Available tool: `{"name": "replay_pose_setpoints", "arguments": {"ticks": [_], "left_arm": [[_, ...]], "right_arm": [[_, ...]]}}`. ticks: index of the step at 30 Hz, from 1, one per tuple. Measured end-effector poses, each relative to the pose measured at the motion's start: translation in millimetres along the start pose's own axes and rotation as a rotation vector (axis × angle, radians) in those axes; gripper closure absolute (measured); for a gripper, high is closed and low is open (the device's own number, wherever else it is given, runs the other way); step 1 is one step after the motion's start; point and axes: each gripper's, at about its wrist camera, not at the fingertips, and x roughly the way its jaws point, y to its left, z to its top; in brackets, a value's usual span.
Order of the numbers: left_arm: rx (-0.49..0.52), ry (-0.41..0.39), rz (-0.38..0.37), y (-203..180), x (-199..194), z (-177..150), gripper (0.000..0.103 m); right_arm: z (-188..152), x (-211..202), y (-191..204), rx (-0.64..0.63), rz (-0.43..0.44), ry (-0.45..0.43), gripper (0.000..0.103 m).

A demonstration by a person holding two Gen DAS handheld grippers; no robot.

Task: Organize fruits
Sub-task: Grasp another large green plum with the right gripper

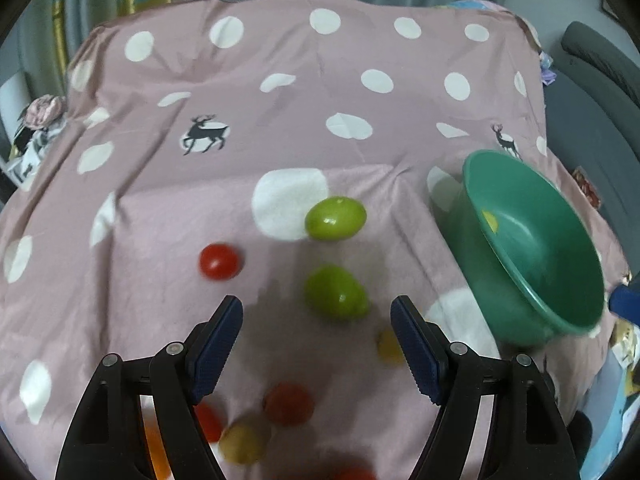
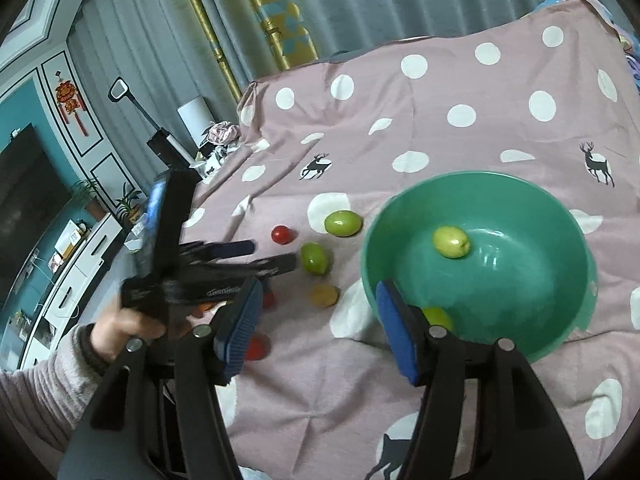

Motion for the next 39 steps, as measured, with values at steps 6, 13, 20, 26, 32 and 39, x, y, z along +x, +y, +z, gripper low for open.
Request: {"name": "replay_pose_setpoints", "arguments": {"ticks": [6,13,20,26,32,39], "left_arm": [[0.051,0.053,0.023,-13,29,8,0.030],[0.054,0.107,0.028,-13,49,9,0.058],[0.014,0.118,0.012,-5,50,9,0.060],[-0.045,0.069,0.028,23,32,11,0.060],[-0.085,0.012,0.047,54,7,9,0.060],[-0.105,-0.038,0.057,81,-13,-1,0.060]], "right_arm": [[1,5,-3,-0.003,0.012,-0.001,0.042],[6,16,-12,0.011,0.031,0.005,0.042],[13,26,-8,-0.004,0.039,0.018,0.042],[23,45,3,-0.047,0.031,0.045,0.042],[44,80,27,-0.133,0.007,0.088,0.043],[68,144,45,-0.226,-0.103,0.175,0.044]]}}
